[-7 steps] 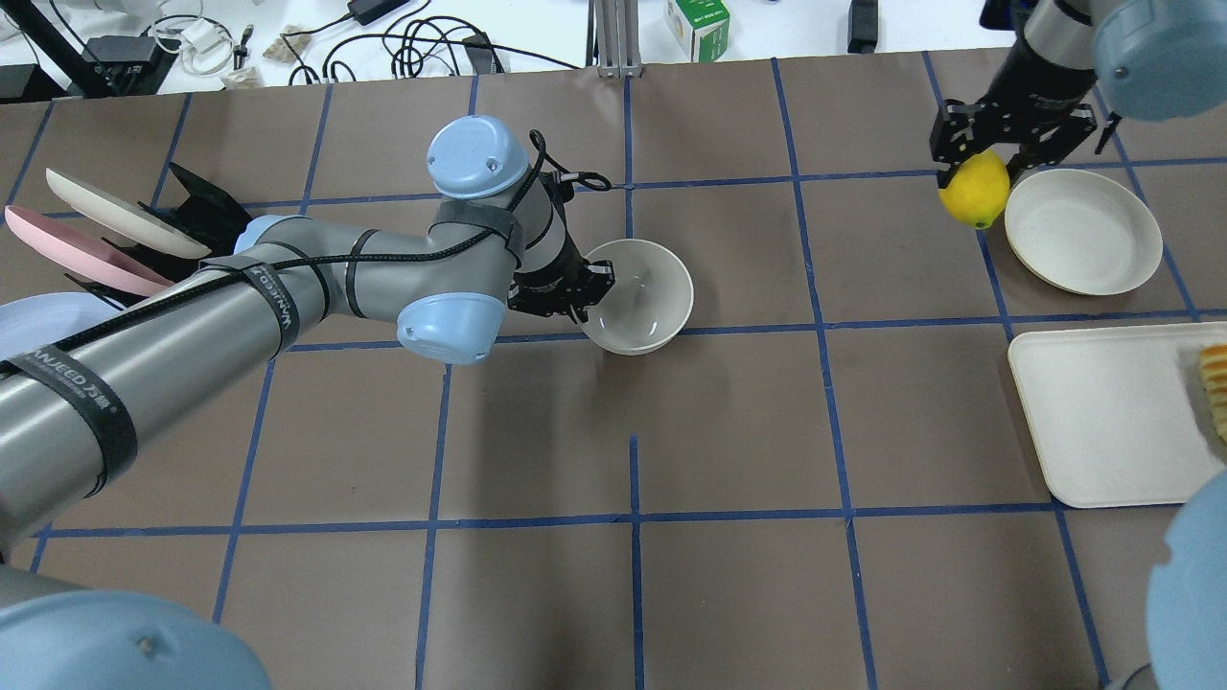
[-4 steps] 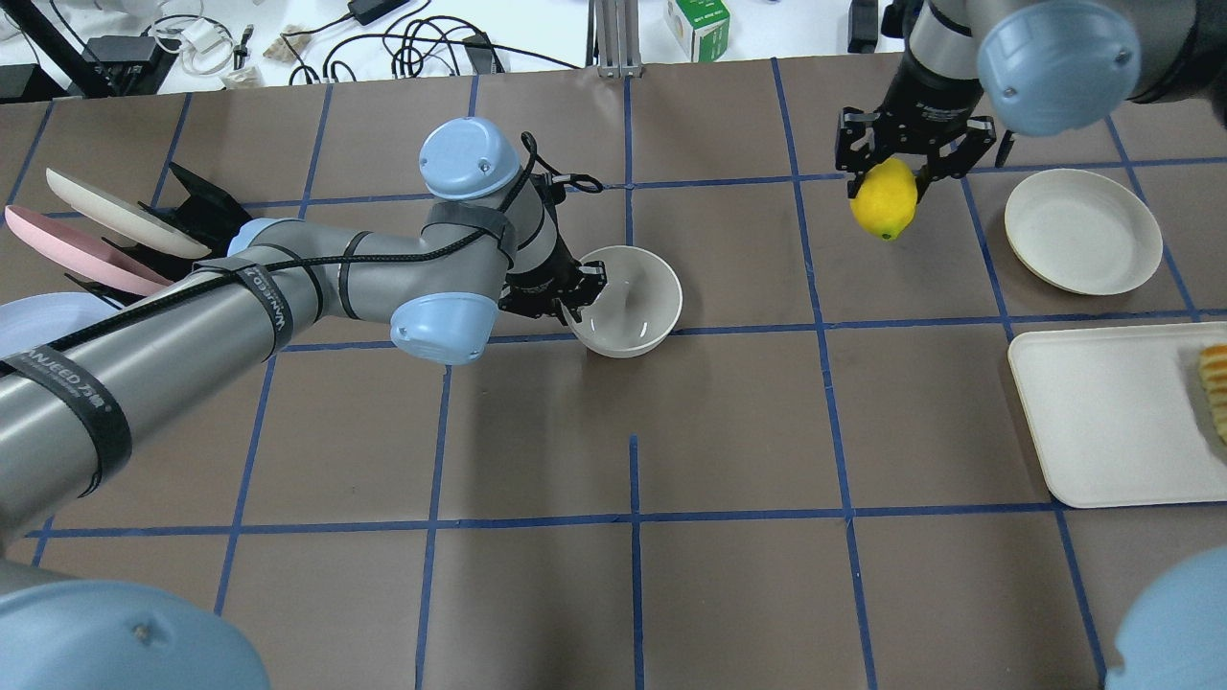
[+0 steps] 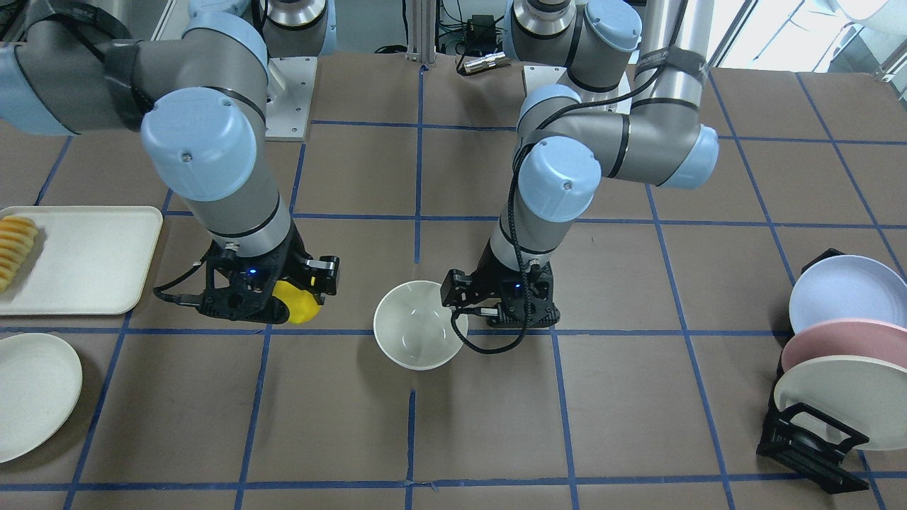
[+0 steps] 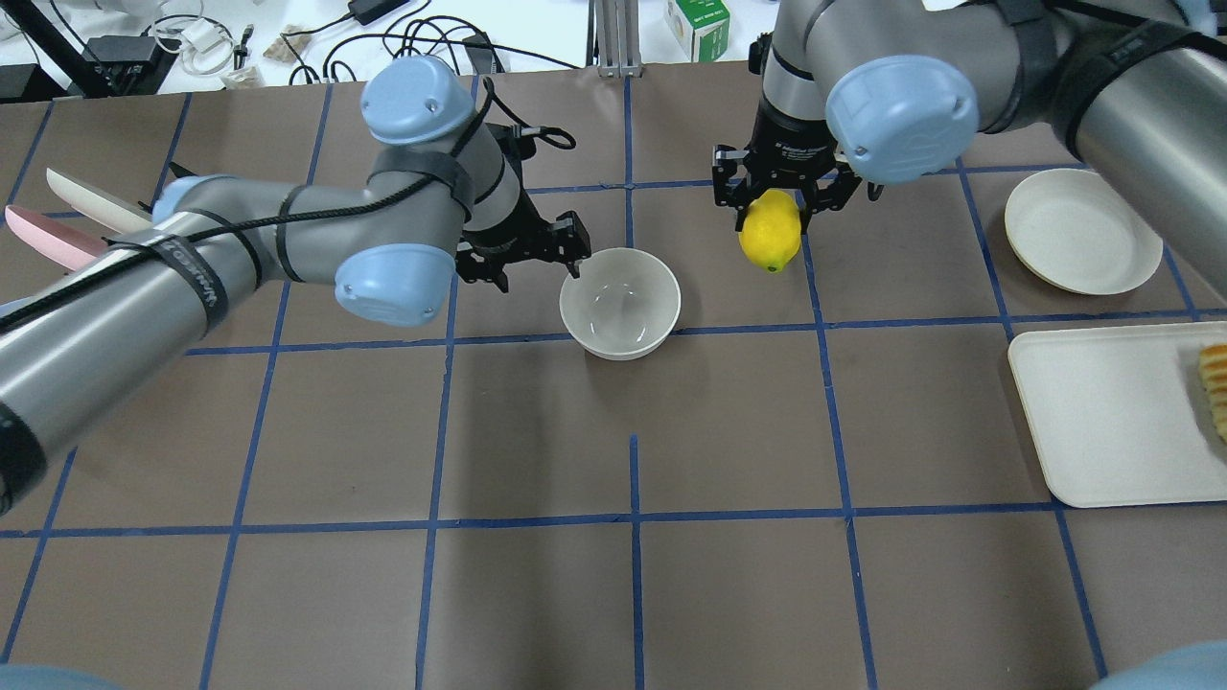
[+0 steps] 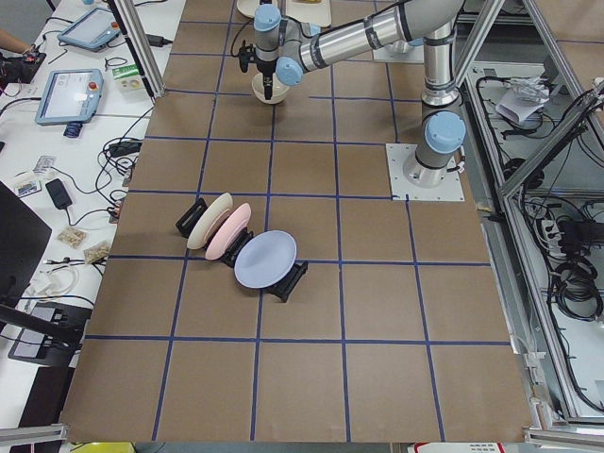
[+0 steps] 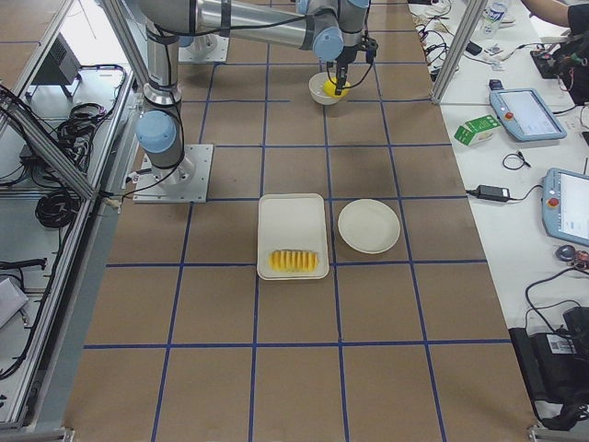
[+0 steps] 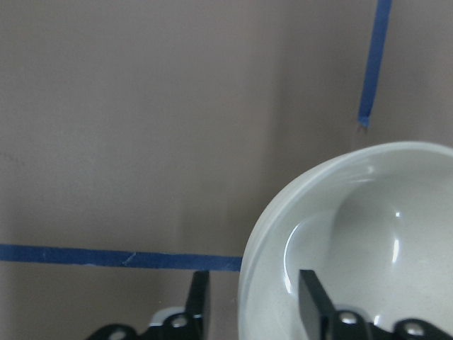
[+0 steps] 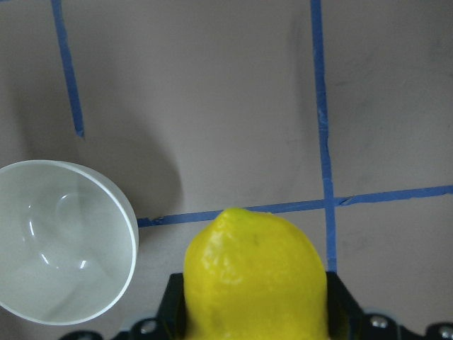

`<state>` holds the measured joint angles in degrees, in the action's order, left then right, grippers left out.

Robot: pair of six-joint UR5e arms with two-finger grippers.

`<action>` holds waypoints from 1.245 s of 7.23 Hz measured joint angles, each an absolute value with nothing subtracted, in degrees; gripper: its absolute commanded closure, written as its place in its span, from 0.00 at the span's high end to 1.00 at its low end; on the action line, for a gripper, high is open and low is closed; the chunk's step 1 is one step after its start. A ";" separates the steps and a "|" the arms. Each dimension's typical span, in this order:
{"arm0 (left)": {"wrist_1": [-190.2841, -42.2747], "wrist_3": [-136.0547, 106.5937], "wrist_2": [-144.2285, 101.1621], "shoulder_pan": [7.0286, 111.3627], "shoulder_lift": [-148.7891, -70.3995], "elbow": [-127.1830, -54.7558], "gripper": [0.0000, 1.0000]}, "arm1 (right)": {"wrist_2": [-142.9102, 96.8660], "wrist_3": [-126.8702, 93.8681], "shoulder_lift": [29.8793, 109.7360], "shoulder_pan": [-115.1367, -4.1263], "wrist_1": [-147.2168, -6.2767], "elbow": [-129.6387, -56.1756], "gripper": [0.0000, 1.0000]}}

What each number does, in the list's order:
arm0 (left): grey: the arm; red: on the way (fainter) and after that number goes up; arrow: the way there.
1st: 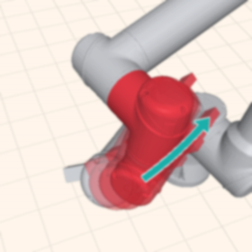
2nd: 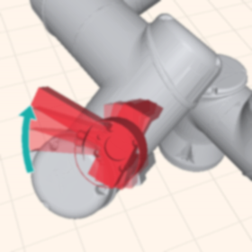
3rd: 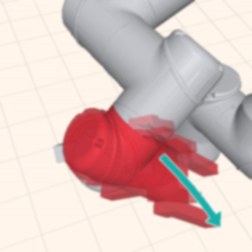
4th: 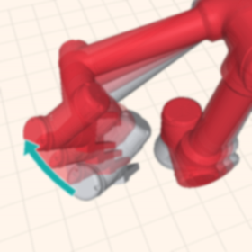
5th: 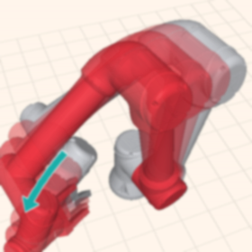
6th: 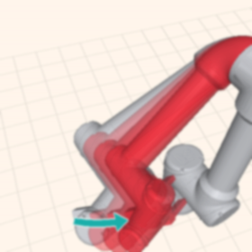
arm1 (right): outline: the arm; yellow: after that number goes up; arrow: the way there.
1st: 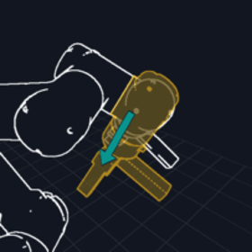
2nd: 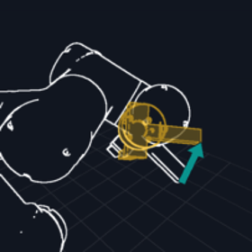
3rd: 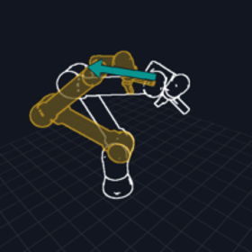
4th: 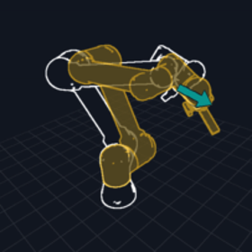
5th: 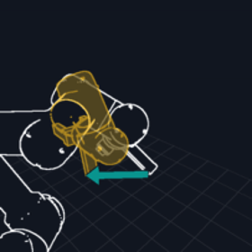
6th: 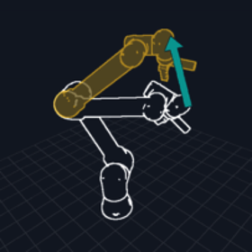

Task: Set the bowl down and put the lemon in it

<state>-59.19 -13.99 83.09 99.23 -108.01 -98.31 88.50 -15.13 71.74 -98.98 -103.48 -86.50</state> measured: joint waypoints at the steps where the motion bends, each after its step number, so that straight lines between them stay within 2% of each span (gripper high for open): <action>1: -67.84 -12.15 85.96 98.04 -104.97 -94.73 1.00 | 88.18 -17.80 70.62 -101.43 -105.59 -86.54 0.00; 3: -81.82 -8.58 90.68 96.28 -101.00 -87.20 1.00 | 87.81 -23.00 66.96 -106.52 -111.59 -86.56 0.00; 5: -87.05 -7.29 91.90 95.31 -98.40 -84.27 1.00 | 87.57 -26.35 62.57 -109.85 -117.33 -86.57 0.00; 7: -88.25 -6.81 92.17 94.11 -96.65 -84.09 1.00 | 86.23 -26.94 60.09 -110.74 -119.12 -86.63 0.47; 8: -89.54 -6.58 92.21 93.47 -95.61 -84.44 1.00 | 85.89 -26.98 59.51 -110.86 -119.28 -86.65 0.78; 9: -90.84 -6.45 92.17 92.83 -94.49 -85.00 1.00 | 85.76 -26.98 59.25 -110.89 -119.33 -86.66 1.00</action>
<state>-90.84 -6.45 92.17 92.83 -94.49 -85.00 85.76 -26.98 59.25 -110.89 -119.33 -86.66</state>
